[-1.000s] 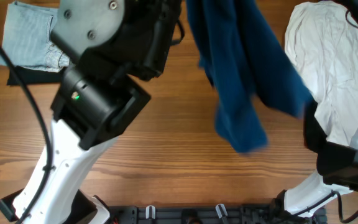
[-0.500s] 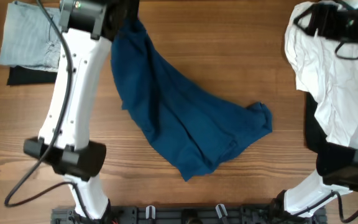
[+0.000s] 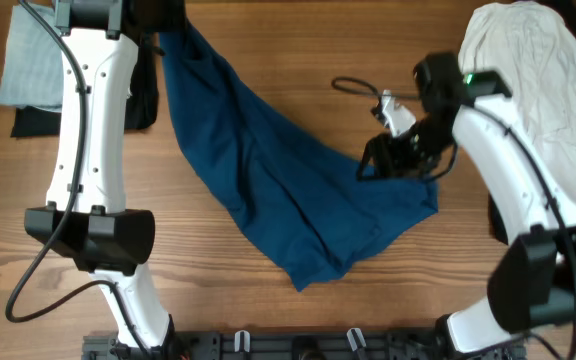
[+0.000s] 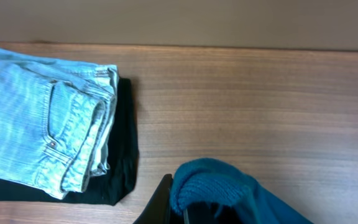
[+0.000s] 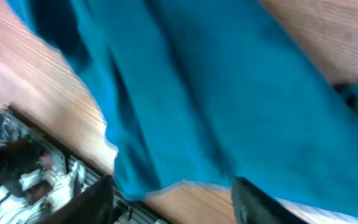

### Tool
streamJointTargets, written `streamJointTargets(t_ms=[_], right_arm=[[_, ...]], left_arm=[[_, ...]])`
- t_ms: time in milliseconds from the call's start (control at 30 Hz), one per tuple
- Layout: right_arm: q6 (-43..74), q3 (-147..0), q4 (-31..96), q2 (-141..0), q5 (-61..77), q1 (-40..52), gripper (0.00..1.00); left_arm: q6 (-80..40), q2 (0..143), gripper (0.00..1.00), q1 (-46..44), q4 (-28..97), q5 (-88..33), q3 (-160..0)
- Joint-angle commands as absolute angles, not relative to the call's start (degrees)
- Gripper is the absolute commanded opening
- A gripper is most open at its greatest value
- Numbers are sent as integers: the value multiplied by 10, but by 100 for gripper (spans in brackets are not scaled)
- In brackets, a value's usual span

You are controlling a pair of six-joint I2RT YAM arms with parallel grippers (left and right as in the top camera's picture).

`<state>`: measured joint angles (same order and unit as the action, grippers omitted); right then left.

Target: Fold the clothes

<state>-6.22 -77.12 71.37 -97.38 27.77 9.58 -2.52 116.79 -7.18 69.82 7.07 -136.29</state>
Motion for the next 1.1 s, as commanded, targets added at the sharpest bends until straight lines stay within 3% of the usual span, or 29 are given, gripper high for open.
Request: streamJointTargets(t_ms=[0,167,333,533,700,767,867,967,1067], right_arm=[[9,-652,656,-926,248,145,58],[111,-557,529,-924,143,184,57],[122,-527,482,-924,105,184,57],[106,-527,484,-924,168,187,32],[87,-519,487,-924,168,198,31],[87,-516,487,-924,173,199,25],[75,-516,487,-924,179,203,23],[76,-513,473,-924,180,205,4],[78,-534,437,-915,185,202,4]], left_arm=[[-37,1171,4,-72,697,60,-1368],[-37,1171,4,-73,702,60,-1368],[-37,1171,4,-73,704,60,-1368],[-37,1171,4,-73,704,54,-1368],[-37,1171,4,-73,706,54,-1368],[-37,1171,4,-73,706,54,-1368],[-37,1171,4,-73,706,53,-1368],[-37,1171,4,-73,707,53,-1368],[-37,1171,4,-73,702,54,-1368]])
